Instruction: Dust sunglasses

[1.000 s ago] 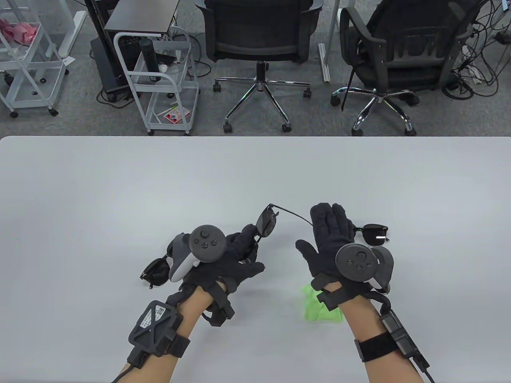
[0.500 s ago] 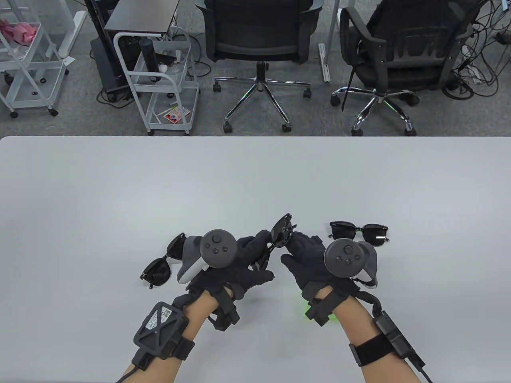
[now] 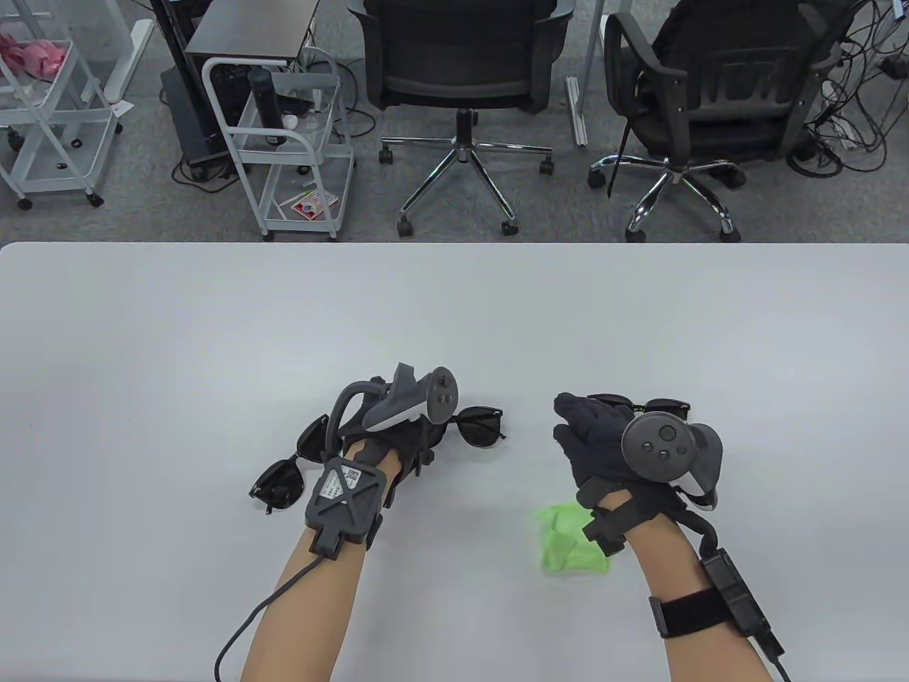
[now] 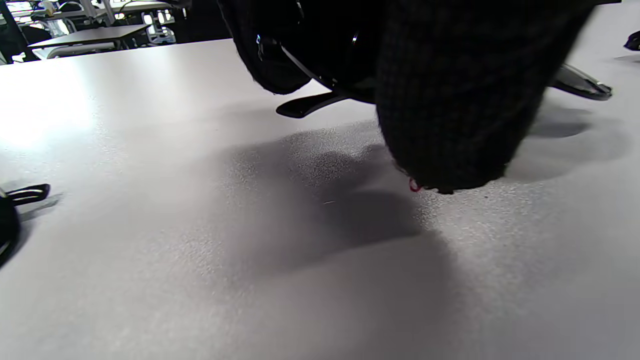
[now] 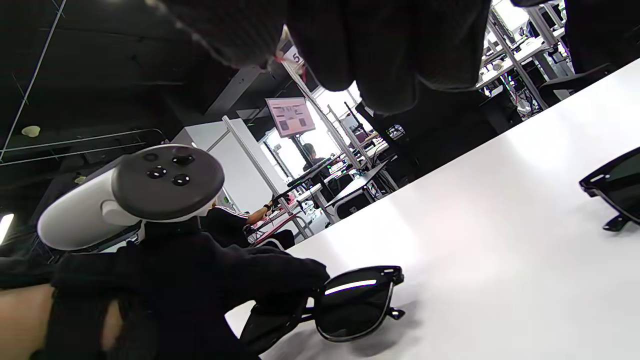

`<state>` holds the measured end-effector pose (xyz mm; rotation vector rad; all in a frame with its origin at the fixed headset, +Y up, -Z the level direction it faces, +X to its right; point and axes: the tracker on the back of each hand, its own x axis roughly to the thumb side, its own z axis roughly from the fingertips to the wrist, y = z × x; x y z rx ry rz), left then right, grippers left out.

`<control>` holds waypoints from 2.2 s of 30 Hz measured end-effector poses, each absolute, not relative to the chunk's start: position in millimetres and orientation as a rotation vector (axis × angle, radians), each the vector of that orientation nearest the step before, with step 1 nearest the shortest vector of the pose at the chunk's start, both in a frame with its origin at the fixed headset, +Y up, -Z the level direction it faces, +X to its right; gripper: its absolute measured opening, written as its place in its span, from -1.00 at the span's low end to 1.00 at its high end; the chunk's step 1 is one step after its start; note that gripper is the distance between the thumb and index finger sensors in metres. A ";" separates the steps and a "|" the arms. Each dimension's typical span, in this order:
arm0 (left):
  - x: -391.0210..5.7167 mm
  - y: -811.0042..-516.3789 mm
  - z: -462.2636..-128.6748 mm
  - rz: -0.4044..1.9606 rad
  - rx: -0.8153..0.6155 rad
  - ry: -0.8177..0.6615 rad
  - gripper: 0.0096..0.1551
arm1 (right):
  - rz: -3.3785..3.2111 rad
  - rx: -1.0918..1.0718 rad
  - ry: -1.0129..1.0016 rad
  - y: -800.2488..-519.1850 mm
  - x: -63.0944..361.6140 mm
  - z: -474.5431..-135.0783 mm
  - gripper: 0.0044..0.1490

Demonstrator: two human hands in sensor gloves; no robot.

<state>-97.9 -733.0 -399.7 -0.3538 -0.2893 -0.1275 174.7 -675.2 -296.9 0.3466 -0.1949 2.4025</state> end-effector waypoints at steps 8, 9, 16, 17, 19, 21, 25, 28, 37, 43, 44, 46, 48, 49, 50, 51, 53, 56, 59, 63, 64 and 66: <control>-95.3 -744.1 -406.8 -0.168 -0.384 -0.294 0.17 | 2.431 0.334 -0.166 -680.1 178.5 -302.2 -0.28; -97.1 -743.0 -405.4 -0.168 -0.373 -0.289 0.21 | 2.426 0.325 -0.162 -680.6 179.9 -302.9 -0.28; -131.9 -705.6 -366.7 -0.087 -0.295 -0.224 0.25 | 2.505 0.266 -0.195 -678.4 194.7 -315.0 -0.31; -137.2 -700.0 -358.9 -0.076 -0.295 -0.214 0.24 | 2.549 0.249 -0.197 -677.8 197.3 -318.0 -0.31; -149.3 -687.5 -338.2 -0.066 -0.250 -0.182 0.20 | 2.672 0.196 -0.203 -677.3 203.8 -326.0 -0.30; -158.2 -678.7 -321.2 -0.077 -0.187 -0.171 0.18 | 2.789 0.172 -0.204 -680.9 208.6 -337.1 -0.26; -166.2 -680.9 -307.5 0.000 -0.120 -0.163 0.16 | 3.024 0.087 -0.120 -702.7 222.6 -355.3 -0.21; -166.2 -689.8 -309.7 0.010 -0.160 -0.168 0.16 | 3.112 0.045 0.008 -722.6 231.2 -366.0 -0.18; -165.3 -692.3 -310.5 0.011 -0.168 -0.182 0.17 | 3.189 0.009 0.222 -756.4 239.8 -380.2 -0.24; -165.2 -689.5 -308.7 0.037 -0.157 -0.190 0.17 | 3.265 0.037 0.069 -739.0 230.7 -373.5 -0.44; -164.6 -688.4 -308.1 0.046 -0.151 -0.195 0.17 | 3.242 0.051 0.051 -733.3 227.2 -371.4 -0.44; -161.2 -684.1 -305.8 0.069 -0.134 -0.212 0.17 | 3.148 0.140 -0.054 -711.3 210.1 -364.3 -0.44; -156.1 -679.5 -302.5 0.100 -0.097 -0.238 0.16 | 3.110 0.243 -0.073 -692.3 187.9 -356.5 -0.45; -153.4 -677.4 -300.9 0.109 -0.082 -0.252 0.16 | 3.099 0.299 -0.072 -684.9 177.6 -352.9 -0.46; -148.6 -674.1 -297.6 0.123 -0.062 -0.282 0.17 | 3.074 0.366 -0.076 -675.3 162.3 -346.6 -0.46; -143.0 -671.2 -294.0 0.130 -0.036 -0.315 0.17 | 3.025 0.422 -0.078 -668.0 146.6 -340.5 -0.46; -133.0 -667.3 -287.8 0.136 0.007 -0.364 0.19 | 2.958 0.504 -0.045 -659.3 121.6 -330.6 -0.46; -118.8 -664.8 -279.8 0.115 0.045 -0.431 0.23 | 2.901 0.605 -0.023 -654.1 90.8 -318.0 -0.45; -107.5 -664.8 -274.2 0.045 0.088 -0.471 0.23 | 2.858 0.701 0.018 -654.8 67.9 -306.9 -0.45; -100.0 -668.3 -272.6 -0.049 0.128 -0.467 0.18 | 2.719 0.710 0.074 -660.3 62.5 -300.5 -0.44; -98.6 -668.6 -272.6 -0.074 0.148 -0.459 0.14 | 2.686 0.704 0.093 -662.7 62.9 -299.8 -0.44; -95.4 -669.9 -271.3 -0.123 0.165 -0.463 0.10 | 2.658 0.694 0.112 -666.8 64.4 -298.7 -0.44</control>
